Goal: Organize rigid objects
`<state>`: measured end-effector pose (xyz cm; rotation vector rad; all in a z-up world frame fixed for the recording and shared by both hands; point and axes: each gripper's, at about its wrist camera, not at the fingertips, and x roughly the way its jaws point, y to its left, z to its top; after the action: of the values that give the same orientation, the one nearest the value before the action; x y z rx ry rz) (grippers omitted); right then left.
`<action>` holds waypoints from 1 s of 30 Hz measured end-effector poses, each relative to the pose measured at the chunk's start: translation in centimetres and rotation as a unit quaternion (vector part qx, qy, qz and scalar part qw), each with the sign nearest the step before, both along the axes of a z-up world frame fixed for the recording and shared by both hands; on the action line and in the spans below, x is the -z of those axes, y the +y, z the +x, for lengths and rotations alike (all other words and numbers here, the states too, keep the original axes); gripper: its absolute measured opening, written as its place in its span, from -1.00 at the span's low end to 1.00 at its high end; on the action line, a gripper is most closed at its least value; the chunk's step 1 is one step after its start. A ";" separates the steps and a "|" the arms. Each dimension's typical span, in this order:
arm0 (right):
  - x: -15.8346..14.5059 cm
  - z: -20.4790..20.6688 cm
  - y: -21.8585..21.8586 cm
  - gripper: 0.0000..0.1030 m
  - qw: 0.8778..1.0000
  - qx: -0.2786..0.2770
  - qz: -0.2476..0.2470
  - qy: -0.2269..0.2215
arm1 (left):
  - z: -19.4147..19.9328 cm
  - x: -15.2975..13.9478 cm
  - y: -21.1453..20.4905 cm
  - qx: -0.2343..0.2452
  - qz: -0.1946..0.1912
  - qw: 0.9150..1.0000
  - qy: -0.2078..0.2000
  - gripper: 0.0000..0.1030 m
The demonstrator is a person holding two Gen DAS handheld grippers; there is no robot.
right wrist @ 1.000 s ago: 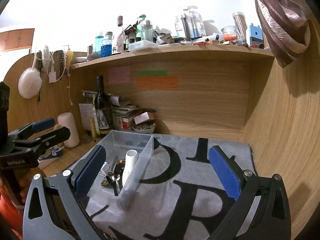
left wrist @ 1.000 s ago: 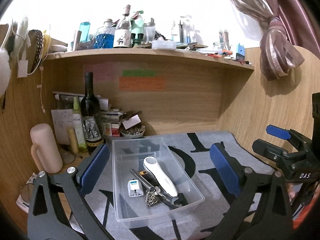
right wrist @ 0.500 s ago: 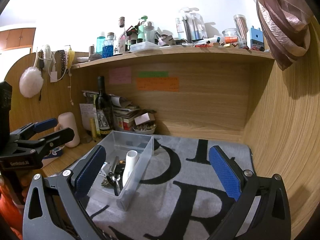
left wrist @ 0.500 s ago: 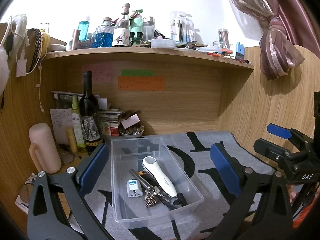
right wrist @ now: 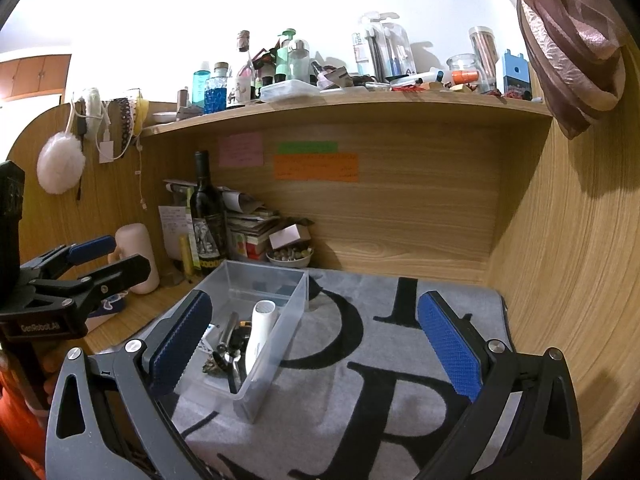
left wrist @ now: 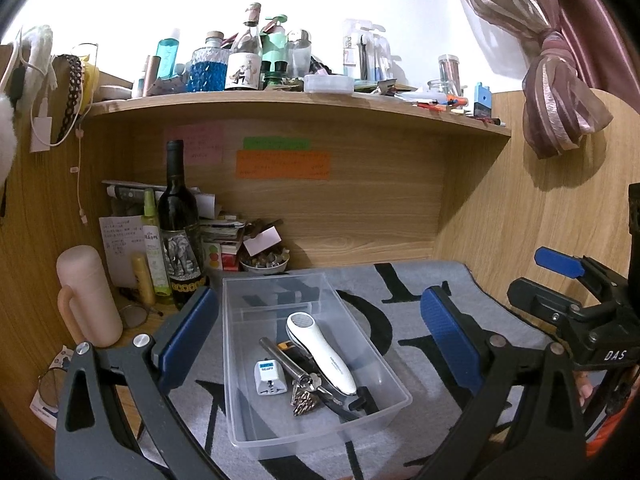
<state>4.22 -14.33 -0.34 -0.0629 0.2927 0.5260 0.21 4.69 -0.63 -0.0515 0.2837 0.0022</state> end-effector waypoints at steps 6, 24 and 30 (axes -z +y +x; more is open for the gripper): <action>0.0 0.0 0.1 1.00 1.000 0.002 0.001 0.000 | 0.1 0.0 0.0 -0.001 0.002 1.000 0.001 0.99; 0.1 -0.1 0.3 1.00 1.000 0.010 0.007 0.001 | -0.1 -0.1 0.0 0.001 0.005 1.000 -0.005 0.99; 0.0 -0.2 0.3 1.00 1.000 0.012 0.007 0.001 | 0.0 0.0 -0.1 0.004 0.005 1.000 -0.003 0.99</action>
<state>4.07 -13.98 -0.38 -0.0443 0.2917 0.5040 0.17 4.60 -0.59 -0.0403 0.2777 -0.0043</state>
